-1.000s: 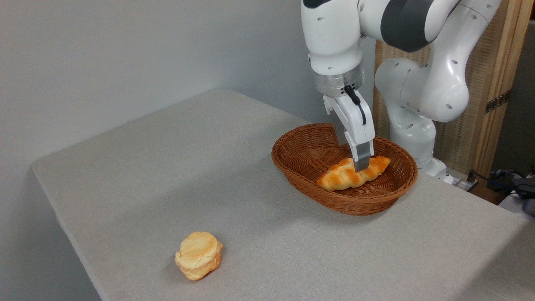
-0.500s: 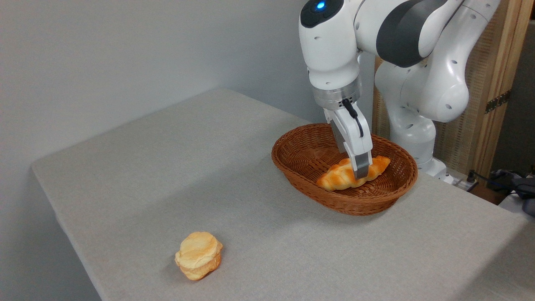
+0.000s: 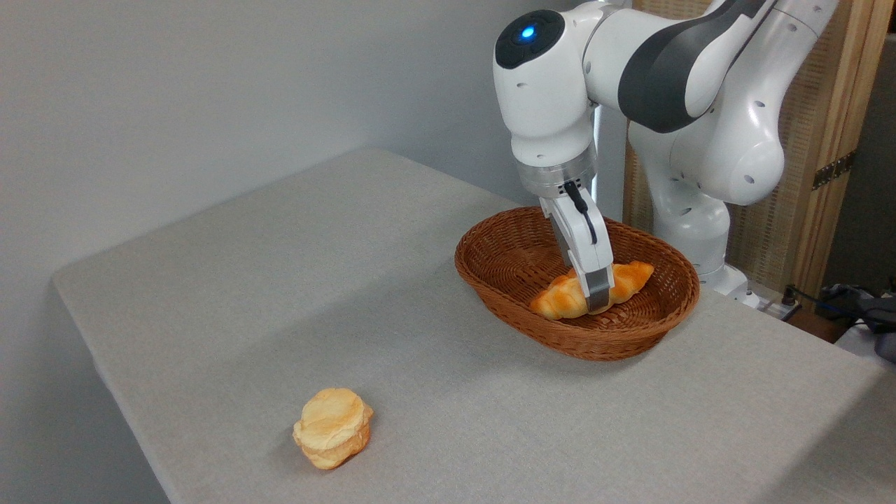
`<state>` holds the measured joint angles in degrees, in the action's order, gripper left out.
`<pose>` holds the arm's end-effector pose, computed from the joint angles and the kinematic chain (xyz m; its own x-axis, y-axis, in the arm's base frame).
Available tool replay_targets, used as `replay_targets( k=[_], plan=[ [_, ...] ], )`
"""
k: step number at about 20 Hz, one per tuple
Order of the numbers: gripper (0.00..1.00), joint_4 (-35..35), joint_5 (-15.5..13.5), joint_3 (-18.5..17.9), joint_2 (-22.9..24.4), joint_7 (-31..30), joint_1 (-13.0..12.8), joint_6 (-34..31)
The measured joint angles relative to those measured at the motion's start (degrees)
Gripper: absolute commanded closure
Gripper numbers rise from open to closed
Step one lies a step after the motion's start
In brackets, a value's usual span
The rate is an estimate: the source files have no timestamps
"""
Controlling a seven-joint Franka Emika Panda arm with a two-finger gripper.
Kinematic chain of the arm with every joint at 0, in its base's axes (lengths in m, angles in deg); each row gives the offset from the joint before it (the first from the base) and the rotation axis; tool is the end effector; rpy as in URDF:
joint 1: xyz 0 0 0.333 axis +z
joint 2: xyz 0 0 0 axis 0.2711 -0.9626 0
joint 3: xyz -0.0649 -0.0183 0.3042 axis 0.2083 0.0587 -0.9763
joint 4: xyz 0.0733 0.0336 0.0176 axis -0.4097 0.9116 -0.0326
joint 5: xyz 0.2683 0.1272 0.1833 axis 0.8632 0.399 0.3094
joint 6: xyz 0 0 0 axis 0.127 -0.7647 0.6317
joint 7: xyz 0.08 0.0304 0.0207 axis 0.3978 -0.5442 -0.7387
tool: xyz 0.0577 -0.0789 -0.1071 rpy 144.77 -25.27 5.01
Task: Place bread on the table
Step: 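Close the gripper on the middle of the braided roll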
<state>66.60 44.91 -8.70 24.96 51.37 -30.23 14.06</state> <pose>0.2687 0.0219 0.3992 0.2784 -0.9605 -0.0007 -0.9175 -0.2662 0.2957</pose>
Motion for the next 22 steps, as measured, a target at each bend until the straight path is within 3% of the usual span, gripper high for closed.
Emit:
replay_targets(
  k=[3, 9, 22],
  plan=[
    [0.14, 0.7, 0.0, 0.0, 0.0, 0.0, -0.2, 0.9],
    [0.49, 1.0, 0.0, 0.0, 0.0, 0.0, -0.2, 1.1],
    [0.51, 1.1, 0.0, 0.0, 0.0, 0.0, -0.8, 1.1]
  ],
)
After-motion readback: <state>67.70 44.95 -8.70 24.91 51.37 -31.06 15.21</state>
